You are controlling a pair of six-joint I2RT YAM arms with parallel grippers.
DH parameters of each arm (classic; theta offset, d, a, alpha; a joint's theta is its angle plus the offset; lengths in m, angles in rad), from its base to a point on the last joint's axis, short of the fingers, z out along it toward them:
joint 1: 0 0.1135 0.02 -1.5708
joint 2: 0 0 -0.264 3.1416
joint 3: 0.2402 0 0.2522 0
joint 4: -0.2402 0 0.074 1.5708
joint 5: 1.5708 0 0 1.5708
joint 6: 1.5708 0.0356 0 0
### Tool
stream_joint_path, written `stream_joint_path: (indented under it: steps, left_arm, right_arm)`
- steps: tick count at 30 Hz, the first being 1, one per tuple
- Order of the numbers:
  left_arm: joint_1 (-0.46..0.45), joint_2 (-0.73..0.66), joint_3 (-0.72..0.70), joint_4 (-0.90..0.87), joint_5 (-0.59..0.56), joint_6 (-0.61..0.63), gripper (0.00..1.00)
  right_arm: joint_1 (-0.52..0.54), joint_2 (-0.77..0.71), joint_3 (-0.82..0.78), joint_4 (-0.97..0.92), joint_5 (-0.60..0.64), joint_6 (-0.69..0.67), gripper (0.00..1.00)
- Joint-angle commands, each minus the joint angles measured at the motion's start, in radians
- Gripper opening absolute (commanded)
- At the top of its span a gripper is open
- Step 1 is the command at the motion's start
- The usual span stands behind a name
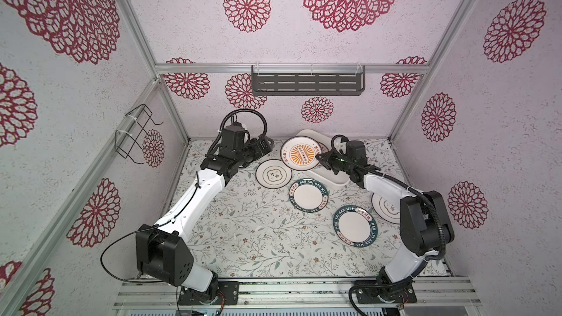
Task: Place the plates into the plastic bin on the countertop
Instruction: Place the plate in the plastic bin.
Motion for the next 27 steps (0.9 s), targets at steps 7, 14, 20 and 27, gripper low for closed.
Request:
stream_joint_path:
  steps: [7,14,20,27]
  left_arm:
    - [-0.004,-0.048,0.023,-0.114,-0.135,0.123,0.97]
    - [-0.002,-0.016,-0.045,0.035,-0.071,0.080,0.97]
    - [0.007,0.051,-0.002,0.038,-0.039,0.102,0.97]
    - [0.035,0.110,0.044,0.039,0.012,0.125,0.97]
  right_arm:
    - [-0.035,0.038,0.136,-0.119,0.146,-0.127,0.00]
    - [-0.050,0.167,0.266,-0.150,0.204,-0.124,0.00]
    - [-0.054,0.267,0.356,-0.166,0.256,-0.112,0.00]
    - [-0.054,0.357,0.431,-0.163,0.290,-0.094,0.00]
